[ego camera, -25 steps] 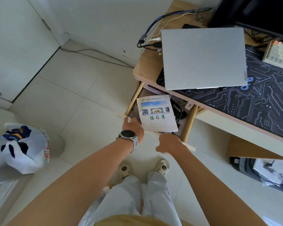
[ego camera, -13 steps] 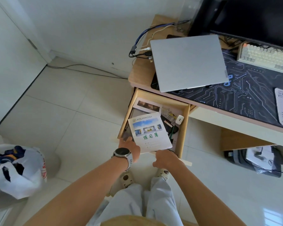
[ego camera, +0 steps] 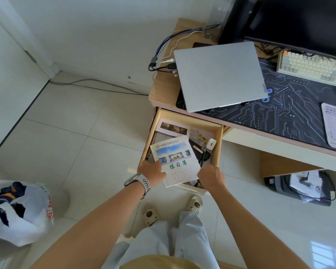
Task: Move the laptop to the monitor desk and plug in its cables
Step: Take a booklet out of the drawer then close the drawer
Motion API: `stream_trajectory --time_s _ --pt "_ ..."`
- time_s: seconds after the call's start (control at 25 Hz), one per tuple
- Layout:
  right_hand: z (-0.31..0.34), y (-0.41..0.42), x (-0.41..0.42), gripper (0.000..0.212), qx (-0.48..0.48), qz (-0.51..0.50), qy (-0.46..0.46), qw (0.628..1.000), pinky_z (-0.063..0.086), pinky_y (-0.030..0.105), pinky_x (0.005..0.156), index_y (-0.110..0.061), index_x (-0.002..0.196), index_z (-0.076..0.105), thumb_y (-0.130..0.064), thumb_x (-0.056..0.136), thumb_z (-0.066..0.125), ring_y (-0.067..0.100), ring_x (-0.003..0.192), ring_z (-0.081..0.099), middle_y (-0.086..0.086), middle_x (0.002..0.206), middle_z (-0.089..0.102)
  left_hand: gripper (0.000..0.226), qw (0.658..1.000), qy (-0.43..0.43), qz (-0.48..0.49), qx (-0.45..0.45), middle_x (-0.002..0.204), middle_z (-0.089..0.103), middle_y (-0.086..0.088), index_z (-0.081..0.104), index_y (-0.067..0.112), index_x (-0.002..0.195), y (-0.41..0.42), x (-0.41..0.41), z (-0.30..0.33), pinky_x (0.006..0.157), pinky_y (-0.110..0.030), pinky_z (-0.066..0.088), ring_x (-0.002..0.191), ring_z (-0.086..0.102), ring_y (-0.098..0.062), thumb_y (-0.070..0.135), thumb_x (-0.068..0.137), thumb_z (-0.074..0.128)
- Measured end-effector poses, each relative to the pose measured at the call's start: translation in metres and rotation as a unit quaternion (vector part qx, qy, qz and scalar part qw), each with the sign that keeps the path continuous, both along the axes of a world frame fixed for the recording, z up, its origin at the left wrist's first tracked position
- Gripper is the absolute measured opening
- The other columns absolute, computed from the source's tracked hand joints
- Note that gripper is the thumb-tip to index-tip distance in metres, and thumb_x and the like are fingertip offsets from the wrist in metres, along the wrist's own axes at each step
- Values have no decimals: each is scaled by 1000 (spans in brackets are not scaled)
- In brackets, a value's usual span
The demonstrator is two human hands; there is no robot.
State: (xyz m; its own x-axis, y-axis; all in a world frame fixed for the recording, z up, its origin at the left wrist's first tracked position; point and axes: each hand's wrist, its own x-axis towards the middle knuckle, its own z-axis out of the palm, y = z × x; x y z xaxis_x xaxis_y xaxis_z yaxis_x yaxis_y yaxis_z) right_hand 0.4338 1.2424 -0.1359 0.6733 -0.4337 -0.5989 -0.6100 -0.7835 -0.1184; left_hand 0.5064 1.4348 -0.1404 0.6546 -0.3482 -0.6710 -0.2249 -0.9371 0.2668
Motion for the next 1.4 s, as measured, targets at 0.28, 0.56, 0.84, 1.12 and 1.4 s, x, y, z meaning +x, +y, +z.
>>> stream_trajectory --time_s 0.28,0.56,0.84,1.12,1.4 --pt "-38 -19 9 39 221 -249 28 943 39 27 55 -5 120 44 -14 83 53 21 77 51 13 98 53 24 995 -26 87 -34 110 59 -7 34 23 95 -15 -5 -17 75 -36 58 100 58 -24 31 85 55" --pt "-35 -18 20 28 248 -418 -70 871 51 29 55 -7 110 48 0 85 37 21 69 58 13 86 57 11 870 85 425 -236 104 69 -10 59 9 92 -28 0 -9 67 -29 59 87 66 -21 7 84 66" --pt "-4 -18 18 28 296 -429 -109 846 46 28 51 -10 101 51 6 81 40 20 60 55 17 83 61 17 768 179 544 -286 113 64 -13 64 12 89 -24 7 7 79 -48 59 110 59 -34 -4 87 57" --pt "12 -10 9 14 313 -501 -145 794 56 36 71 -11 95 53 -4 85 45 25 85 57 12 95 53 25 754 180 547 -315 109 62 -9 65 17 90 -19 -2 22 81 -49 58 109 56 -32 -4 90 51" --pt "41 -18 -16 34 360 -529 -136 757 54 40 64 -9 92 62 10 81 36 31 91 58 18 101 61 25 809 147 472 -319 107 62 -7 66 17 94 -21 -11 28 85 -49 56 106 56 -29 -3 91 51"
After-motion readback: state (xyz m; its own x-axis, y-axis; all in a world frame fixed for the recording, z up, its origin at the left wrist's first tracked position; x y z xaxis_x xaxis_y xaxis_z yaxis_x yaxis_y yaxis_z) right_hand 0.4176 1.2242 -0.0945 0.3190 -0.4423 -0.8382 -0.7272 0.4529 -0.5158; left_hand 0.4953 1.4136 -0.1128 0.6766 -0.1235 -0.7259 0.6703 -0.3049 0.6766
